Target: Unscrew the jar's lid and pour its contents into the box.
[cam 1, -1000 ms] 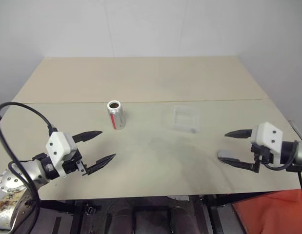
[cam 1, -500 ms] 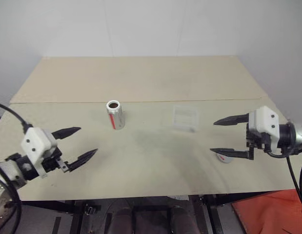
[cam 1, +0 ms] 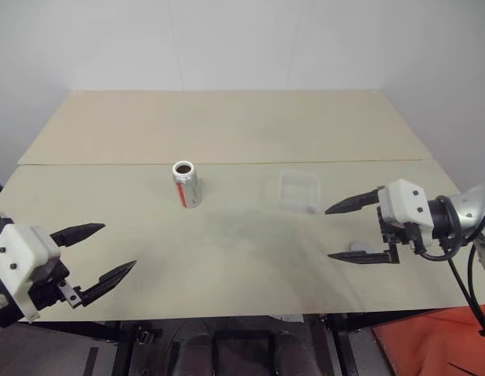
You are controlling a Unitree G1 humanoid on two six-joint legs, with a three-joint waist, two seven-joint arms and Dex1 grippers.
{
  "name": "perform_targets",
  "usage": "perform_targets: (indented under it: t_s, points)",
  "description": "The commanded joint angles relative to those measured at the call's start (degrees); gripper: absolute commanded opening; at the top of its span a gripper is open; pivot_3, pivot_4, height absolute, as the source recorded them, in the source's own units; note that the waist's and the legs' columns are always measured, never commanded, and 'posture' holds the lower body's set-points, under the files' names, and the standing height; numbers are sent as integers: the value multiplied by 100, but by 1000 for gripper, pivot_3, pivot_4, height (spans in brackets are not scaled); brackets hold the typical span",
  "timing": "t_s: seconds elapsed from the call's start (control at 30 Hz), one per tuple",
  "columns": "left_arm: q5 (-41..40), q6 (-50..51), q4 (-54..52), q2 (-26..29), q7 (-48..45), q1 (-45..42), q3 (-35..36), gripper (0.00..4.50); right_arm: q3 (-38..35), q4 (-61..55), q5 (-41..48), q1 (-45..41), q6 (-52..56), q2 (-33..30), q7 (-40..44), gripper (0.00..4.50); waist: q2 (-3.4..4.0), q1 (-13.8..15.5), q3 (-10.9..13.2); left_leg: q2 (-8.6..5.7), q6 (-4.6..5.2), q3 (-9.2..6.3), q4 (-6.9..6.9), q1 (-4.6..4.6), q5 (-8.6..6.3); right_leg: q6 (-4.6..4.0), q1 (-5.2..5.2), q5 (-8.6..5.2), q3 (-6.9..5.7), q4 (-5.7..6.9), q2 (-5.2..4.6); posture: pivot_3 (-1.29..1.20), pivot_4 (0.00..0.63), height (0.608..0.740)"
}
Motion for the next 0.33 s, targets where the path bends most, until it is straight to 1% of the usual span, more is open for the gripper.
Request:
perform_targets:
  t_s: [0.03,0.2,0.33]
  points:
    - [-149,85,-27,202,1,-135,281,4460,-347,-195,79,61,-121,-203,94,4500,0,-3,0,0,0,0,0,1,0,-1,0,-1,0,0,0,0,150,740]
    - [-293,199,5,321,-156,-164,460,4460,-592,-483,161,235,18,-610,309,4500,0,-15,0,1,0,5,-4,0,0,-4,-4,-3,0,-1,0,0,150,740]
    - [-439,312,-43,266,-418,124,793,4460,-1049,-765,337,618,131,-991,623,4500,-3,-24,2,5,0,6,-11,3,0,-13,-6,-9,0,1,2,0,150,740]
